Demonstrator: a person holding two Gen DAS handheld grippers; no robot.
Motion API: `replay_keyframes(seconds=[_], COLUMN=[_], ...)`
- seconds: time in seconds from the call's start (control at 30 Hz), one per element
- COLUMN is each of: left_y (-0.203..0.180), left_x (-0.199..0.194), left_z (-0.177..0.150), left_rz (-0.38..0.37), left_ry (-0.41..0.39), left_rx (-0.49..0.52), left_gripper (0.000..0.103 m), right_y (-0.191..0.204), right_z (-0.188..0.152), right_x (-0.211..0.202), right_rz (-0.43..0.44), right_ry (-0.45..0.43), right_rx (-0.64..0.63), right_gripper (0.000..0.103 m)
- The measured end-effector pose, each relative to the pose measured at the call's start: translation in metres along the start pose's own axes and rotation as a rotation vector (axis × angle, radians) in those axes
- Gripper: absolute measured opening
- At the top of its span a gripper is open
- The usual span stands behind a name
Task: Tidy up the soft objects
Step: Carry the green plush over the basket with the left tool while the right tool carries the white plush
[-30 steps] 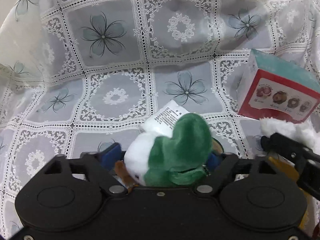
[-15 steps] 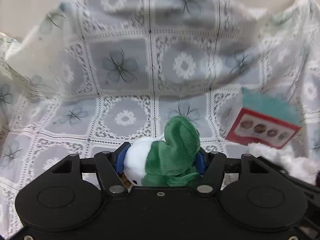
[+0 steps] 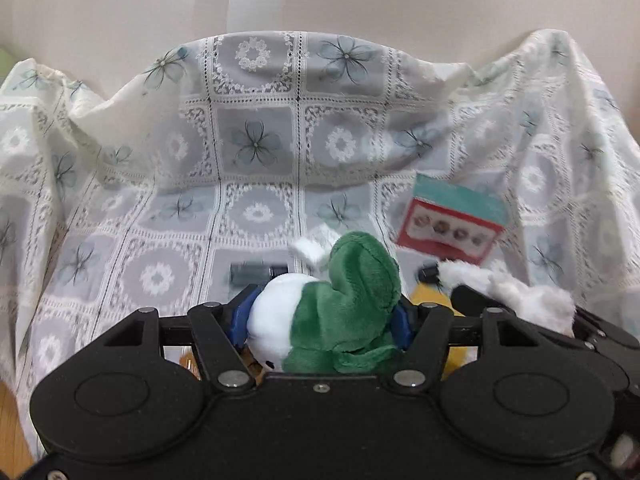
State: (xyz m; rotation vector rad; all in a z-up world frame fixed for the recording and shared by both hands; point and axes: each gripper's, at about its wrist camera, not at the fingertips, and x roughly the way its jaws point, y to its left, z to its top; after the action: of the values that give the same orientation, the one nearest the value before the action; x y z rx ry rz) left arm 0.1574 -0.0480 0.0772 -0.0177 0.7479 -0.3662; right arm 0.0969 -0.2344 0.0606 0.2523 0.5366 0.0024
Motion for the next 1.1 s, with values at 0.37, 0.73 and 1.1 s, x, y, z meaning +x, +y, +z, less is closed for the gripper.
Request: replay_keyframes(seconds=[0.37, 0.73, 1.1], left_y=[0.008, 0.017, 0.02], left_x=[-0.048, -0.051, -0.042], left_z=[-0.061, -0.123, -0.168], left_rz=[-0.026, -0.003, -0.002], left_ry=[0.1, 0.294, 0.476], left_rx=[-0.01, -0.028, -0.079], left_gripper=[0.061, 0.061, 0.061], right_y=[0.013, -0.001, 0.004], right_z=[-0.041, -0.092, -0.12], right_x=[-0.057, -0.09, -0.107], right_rz=[0.057, 0.007, 0.023], right_ry=[0.083, 0.258, 0.425], right_rx=[-0.025, -0.044, -0.064], right_gripper=[0.057, 0.057, 0.057])
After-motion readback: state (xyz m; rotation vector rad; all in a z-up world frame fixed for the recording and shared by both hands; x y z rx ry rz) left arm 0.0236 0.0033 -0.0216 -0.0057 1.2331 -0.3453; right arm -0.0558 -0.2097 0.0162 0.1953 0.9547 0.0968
